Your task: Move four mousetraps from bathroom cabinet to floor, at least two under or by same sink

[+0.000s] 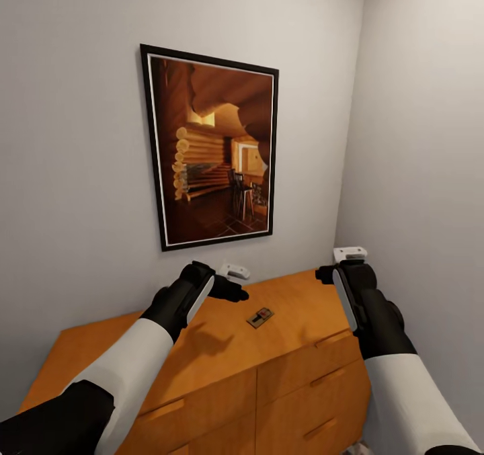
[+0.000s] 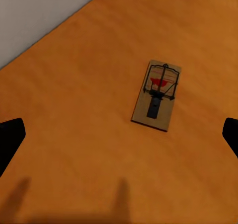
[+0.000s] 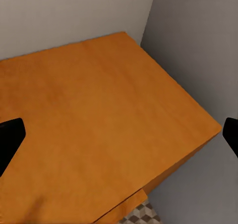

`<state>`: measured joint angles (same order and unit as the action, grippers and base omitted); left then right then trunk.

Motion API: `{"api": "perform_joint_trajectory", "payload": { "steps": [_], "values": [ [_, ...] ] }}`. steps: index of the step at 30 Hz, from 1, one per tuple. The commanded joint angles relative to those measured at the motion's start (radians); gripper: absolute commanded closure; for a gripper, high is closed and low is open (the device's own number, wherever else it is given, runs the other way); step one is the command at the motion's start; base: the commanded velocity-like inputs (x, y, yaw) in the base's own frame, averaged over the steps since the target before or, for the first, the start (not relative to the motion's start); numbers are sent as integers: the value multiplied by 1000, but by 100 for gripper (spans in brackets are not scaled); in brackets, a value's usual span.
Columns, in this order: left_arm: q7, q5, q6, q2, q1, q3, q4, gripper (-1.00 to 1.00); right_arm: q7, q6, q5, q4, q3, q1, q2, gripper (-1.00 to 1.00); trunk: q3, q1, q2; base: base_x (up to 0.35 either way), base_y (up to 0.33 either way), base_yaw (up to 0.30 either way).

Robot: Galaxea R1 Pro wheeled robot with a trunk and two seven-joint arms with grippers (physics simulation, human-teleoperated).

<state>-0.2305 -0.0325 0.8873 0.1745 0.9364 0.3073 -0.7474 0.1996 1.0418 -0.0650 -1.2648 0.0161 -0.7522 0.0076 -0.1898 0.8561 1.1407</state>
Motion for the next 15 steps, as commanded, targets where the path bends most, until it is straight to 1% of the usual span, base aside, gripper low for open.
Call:
{"api": "perform_joint_trajectory", "payload": {
  "steps": [1, 4, 11, 15],
  "values": [
    [1, -3, 4, 0, 1, 0, 2, -100, -2, 5, -5, -3, 5, -1, 1, -100, -5, 4, 8, 0, 0, 0],
    [3, 0, 2, 0, 1, 0, 8, -100, -3, 5, -3, -17, 13, -1, 5, -100, -14, 16, 29, 0, 0, 0],
    [8, 5, -4, 0, 1, 0, 14, -100, -3, 5, -2, -59, 20, -1, 36, -100, -36, 42, 78, 0, 0, 0],
    [8, 3, -4, 0, 1, 0, 15, -100, -2, 5, -5, -66, 21, -1, 44, -100, -49, 58, 106, 0, 0, 0]
  ]
}}
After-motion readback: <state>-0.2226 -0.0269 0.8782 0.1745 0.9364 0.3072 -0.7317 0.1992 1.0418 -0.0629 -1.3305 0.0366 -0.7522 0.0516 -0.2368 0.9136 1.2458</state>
